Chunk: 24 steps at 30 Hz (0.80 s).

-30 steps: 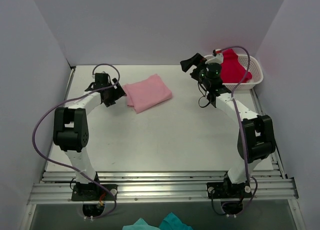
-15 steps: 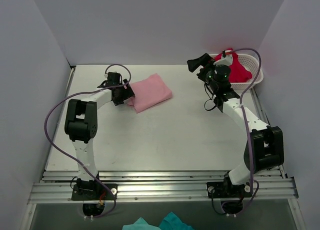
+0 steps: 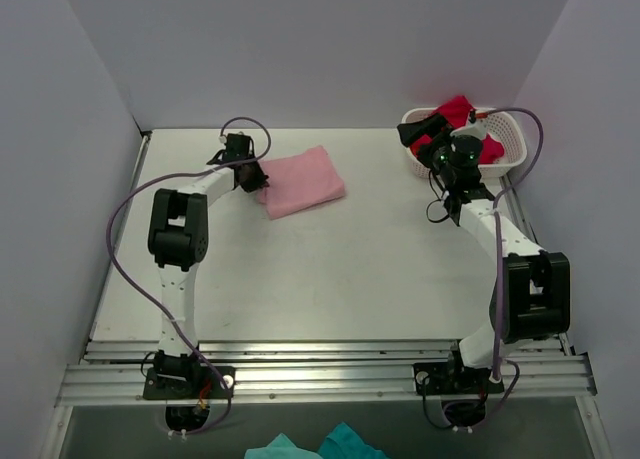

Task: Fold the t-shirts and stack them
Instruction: Put the neatly folded tshirt into the corner of the board with the left arm

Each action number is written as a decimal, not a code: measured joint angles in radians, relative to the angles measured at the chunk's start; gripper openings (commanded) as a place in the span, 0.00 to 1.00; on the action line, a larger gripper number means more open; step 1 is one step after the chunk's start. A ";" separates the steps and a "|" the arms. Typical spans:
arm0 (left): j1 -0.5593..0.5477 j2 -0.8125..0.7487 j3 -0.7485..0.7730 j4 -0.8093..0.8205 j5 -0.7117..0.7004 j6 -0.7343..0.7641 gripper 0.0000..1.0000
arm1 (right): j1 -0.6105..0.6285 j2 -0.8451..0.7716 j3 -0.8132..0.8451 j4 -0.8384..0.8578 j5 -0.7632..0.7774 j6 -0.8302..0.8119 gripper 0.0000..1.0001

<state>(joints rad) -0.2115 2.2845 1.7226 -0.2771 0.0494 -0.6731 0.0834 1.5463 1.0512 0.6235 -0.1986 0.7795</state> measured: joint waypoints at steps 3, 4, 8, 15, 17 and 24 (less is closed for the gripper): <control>0.000 0.055 0.104 -0.044 -0.012 0.008 0.02 | -0.023 0.000 -0.013 0.023 -0.019 0.014 1.00; 0.002 0.073 0.141 -0.062 -0.022 0.014 0.02 | -0.029 0.000 -0.016 0.029 -0.024 0.020 1.00; 0.039 0.146 0.299 -0.164 -0.047 0.050 0.02 | -0.046 0.000 -0.037 0.053 -0.047 0.039 1.00; 0.238 0.293 0.692 -0.374 -0.108 0.135 0.02 | -0.057 0.000 -0.046 0.089 -0.084 0.069 1.00; 0.315 0.314 0.787 -0.417 -0.140 0.161 0.03 | -0.057 0.000 -0.046 0.102 -0.096 0.079 1.00; 0.523 0.290 0.867 -0.444 -0.177 0.181 0.94 | -0.058 0.009 -0.046 0.156 -0.137 0.114 1.00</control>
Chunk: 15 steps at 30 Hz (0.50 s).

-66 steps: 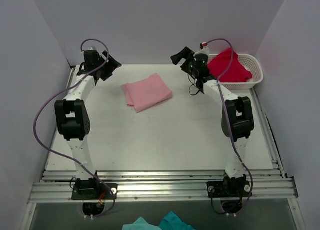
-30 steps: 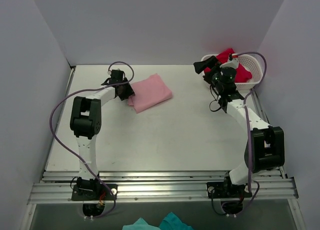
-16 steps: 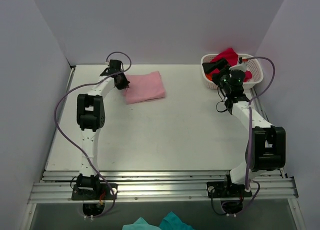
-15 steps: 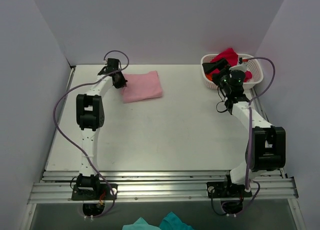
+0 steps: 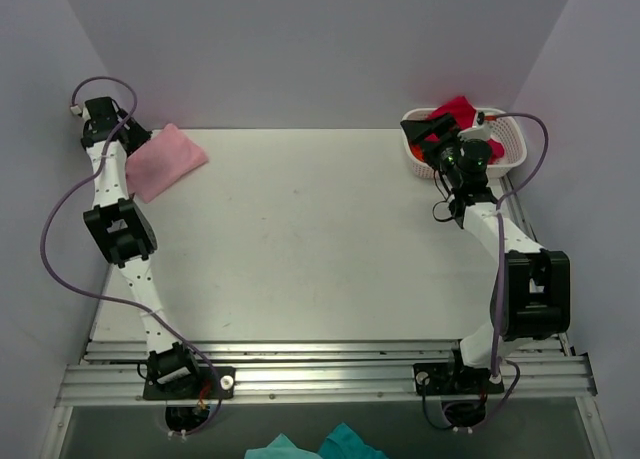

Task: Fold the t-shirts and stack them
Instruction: Put the neatly folded tshirt into the corner of the board with the left arm

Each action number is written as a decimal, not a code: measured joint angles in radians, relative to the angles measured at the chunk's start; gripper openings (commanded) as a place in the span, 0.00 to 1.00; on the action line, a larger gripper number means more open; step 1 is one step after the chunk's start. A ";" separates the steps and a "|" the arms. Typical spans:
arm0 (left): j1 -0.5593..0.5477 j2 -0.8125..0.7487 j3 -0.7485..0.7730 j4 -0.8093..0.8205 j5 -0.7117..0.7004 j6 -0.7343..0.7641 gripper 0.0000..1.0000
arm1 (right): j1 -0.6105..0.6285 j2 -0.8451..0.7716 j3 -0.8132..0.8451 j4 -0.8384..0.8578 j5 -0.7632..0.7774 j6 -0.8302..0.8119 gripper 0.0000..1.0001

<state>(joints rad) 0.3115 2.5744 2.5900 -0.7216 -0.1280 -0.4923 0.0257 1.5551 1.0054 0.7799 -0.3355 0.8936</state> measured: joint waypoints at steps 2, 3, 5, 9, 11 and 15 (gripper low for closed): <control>0.019 -0.020 -0.022 -0.001 0.007 0.001 0.94 | 0.000 0.007 0.000 0.015 -0.011 0.007 1.00; 0.019 -0.027 -0.029 -0.001 0.008 -0.002 0.94 | 0.000 0.012 0.000 0.024 -0.016 0.011 1.00; 0.009 -0.050 -0.047 0.000 0.008 -0.006 0.94 | 0.000 0.019 -0.002 0.032 -0.025 0.020 1.00; -0.020 -0.168 -0.134 0.005 0.004 -0.017 0.94 | 0.000 0.028 -0.015 0.042 -0.037 0.026 1.00; -0.034 -0.270 -0.215 0.024 -0.006 -0.019 0.94 | 0.000 0.029 -0.016 0.042 -0.037 0.026 1.00; -0.089 -0.543 -0.401 0.100 -0.057 -0.001 0.94 | 0.000 0.029 -0.016 0.042 -0.037 0.021 1.00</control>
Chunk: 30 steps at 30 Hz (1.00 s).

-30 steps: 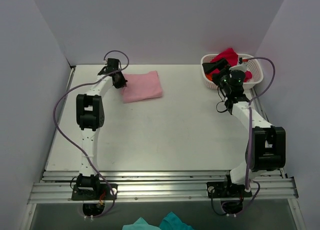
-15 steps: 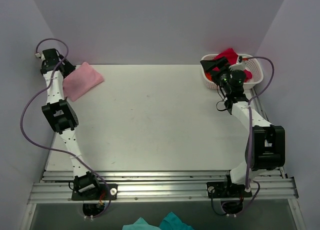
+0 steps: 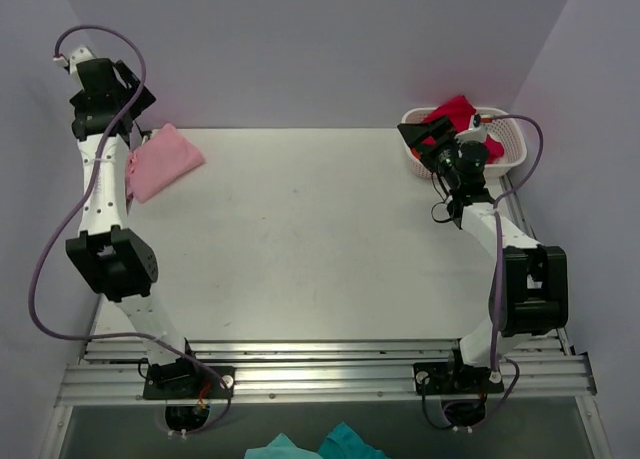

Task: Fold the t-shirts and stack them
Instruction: Put the neatly folded tshirt into the corner of the board with the left arm

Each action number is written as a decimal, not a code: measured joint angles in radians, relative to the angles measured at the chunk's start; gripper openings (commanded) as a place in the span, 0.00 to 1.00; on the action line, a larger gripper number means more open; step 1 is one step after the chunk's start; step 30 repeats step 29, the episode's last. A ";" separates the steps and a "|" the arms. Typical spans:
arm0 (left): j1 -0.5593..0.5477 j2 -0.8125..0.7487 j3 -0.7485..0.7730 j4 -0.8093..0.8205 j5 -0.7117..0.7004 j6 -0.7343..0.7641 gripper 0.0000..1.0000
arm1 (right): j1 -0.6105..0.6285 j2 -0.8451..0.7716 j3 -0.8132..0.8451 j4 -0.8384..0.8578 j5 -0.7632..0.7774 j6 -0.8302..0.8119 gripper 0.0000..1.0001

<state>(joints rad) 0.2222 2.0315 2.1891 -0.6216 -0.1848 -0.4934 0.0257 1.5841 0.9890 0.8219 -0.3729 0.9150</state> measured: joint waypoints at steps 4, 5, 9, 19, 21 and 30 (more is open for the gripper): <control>-0.145 -0.229 -0.126 0.099 -0.082 0.054 0.94 | 0.001 -0.008 0.000 -0.043 0.018 -0.030 1.00; -0.197 -0.271 -0.153 0.115 -0.104 0.066 0.94 | 0.002 -0.013 0.002 -0.067 0.027 -0.046 1.00; -0.408 -0.399 -0.304 0.183 -0.169 0.110 0.94 | 0.025 -0.032 0.032 -0.185 0.068 -0.114 1.00; -0.697 -0.698 -0.850 0.355 -0.050 0.281 0.94 | 0.249 -0.151 0.135 -0.340 0.193 -0.307 1.00; -0.722 -0.746 -0.887 0.372 -0.051 0.295 0.94 | 0.257 -0.171 0.135 -0.340 0.201 -0.322 1.00; -0.813 -0.880 -0.966 0.434 -0.216 0.347 0.94 | 0.258 -0.180 0.135 -0.382 0.247 -0.345 1.00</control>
